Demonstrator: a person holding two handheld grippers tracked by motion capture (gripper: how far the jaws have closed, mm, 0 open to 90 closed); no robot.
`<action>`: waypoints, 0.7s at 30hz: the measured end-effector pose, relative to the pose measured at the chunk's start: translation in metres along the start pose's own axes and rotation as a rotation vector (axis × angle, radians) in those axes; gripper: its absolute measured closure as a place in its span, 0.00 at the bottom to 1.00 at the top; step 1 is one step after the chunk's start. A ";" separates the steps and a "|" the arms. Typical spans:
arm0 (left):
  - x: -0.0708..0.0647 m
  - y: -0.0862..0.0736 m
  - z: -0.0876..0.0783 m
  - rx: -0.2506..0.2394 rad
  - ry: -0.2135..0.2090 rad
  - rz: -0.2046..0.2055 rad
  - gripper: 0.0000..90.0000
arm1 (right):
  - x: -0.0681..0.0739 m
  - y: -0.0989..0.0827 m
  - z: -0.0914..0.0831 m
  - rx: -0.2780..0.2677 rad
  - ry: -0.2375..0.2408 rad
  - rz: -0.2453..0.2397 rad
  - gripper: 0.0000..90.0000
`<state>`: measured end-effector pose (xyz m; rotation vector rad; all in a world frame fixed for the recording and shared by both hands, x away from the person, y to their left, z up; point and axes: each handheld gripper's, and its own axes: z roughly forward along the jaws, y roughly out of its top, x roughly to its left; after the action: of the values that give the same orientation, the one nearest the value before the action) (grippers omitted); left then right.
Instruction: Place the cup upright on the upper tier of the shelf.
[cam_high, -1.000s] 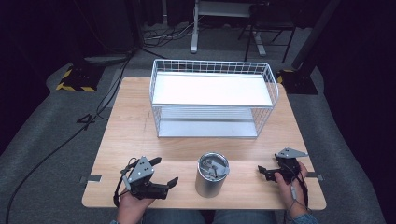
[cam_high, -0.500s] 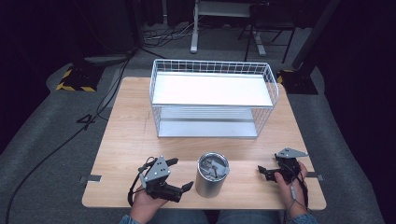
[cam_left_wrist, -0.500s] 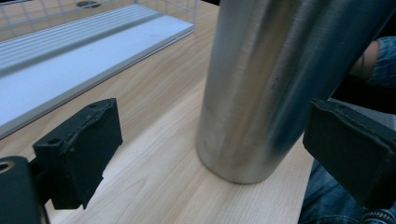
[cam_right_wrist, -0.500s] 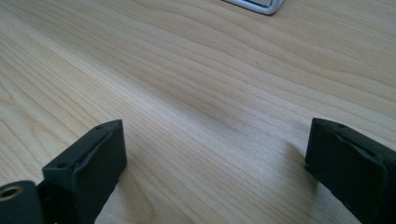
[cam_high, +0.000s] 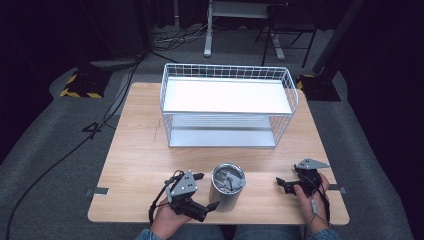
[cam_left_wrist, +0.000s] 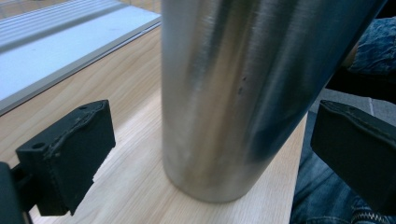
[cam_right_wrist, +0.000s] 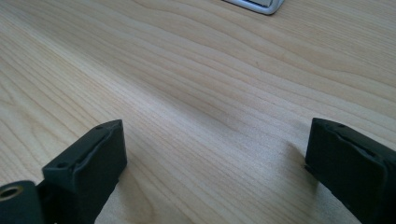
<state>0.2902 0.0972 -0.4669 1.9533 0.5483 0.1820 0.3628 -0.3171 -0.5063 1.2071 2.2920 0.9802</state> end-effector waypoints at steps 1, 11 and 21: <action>-0.001 0.000 0.002 -0.003 -0.003 0.000 0.00 | 0.000 0.000 0.000 0.000 0.000 0.000 0.06; -0.007 0.003 0.025 -0.034 -0.021 0.038 0.00 | 0.000 0.000 0.000 0.000 0.000 0.000 0.06; -0.008 0.003 0.039 -0.048 -0.018 0.049 0.01 | 0.000 0.000 0.000 0.000 0.000 0.000 0.06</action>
<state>0.2979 0.0602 -0.4799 1.9212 0.4810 0.2061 0.3628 -0.3170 -0.5063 1.2070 2.2918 0.9801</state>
